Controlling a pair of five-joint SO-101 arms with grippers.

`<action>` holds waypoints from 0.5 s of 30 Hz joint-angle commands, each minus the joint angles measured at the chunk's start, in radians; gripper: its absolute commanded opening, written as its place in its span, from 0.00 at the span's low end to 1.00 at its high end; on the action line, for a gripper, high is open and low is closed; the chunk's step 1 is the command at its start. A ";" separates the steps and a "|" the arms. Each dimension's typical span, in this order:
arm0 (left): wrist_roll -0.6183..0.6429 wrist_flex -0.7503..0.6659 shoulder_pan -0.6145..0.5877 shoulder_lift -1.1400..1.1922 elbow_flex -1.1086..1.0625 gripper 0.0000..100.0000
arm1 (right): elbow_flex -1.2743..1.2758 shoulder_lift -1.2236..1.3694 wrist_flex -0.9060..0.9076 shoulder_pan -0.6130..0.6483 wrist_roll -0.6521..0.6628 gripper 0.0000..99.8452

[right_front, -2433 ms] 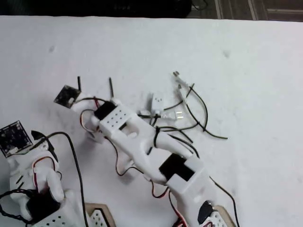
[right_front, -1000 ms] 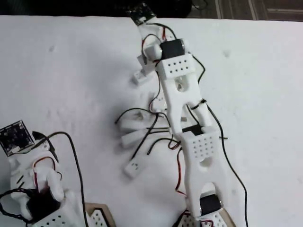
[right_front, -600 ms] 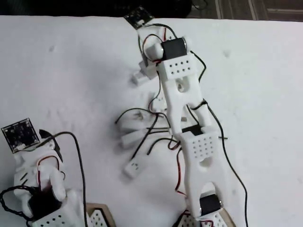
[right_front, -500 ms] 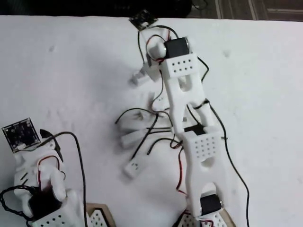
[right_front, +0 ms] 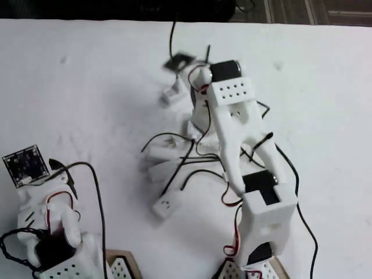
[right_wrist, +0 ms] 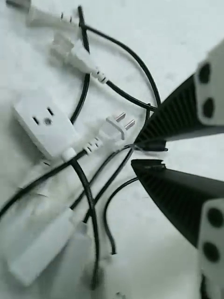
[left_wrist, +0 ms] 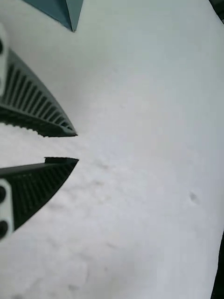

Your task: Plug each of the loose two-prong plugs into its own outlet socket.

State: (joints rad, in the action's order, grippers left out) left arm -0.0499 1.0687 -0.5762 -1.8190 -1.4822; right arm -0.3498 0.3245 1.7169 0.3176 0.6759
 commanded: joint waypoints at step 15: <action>-0.011 -0.020 0.004 -0.005 0.002 0.10 | 0.308 -0.062 -0.240 -0.036 0.494 0.19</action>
State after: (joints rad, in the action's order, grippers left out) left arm -0.0499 1.0687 -0.5762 -1.8190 -1.4837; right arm -0.0629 0.3230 1.5159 0.2885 1.1546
